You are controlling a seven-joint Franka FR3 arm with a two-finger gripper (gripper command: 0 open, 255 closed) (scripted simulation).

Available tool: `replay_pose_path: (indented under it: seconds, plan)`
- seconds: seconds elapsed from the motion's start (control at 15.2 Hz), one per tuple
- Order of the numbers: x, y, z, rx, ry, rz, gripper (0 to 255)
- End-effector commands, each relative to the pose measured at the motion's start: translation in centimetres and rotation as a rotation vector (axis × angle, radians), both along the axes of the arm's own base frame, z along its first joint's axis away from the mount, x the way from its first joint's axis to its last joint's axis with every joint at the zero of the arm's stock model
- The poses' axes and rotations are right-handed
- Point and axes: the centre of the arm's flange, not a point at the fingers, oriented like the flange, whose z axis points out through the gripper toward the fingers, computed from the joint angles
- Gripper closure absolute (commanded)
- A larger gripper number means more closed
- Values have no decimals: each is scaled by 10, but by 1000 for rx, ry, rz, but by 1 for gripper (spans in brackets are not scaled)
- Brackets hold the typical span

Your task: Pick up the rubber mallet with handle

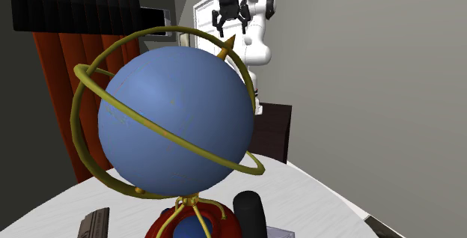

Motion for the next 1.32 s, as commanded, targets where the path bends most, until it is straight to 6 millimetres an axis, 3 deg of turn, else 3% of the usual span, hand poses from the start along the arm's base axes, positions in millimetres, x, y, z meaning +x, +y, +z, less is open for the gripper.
replay_pose_path:
  seconds: [0.0, 0.66, 1.25]
  plan:
    - [0, 0, 0, 0, 0, 0, 0]
    - [66, 60, -91, 23, 23, -319, 0]
    - [137, 97, -174, 43, 43, -605, 0]
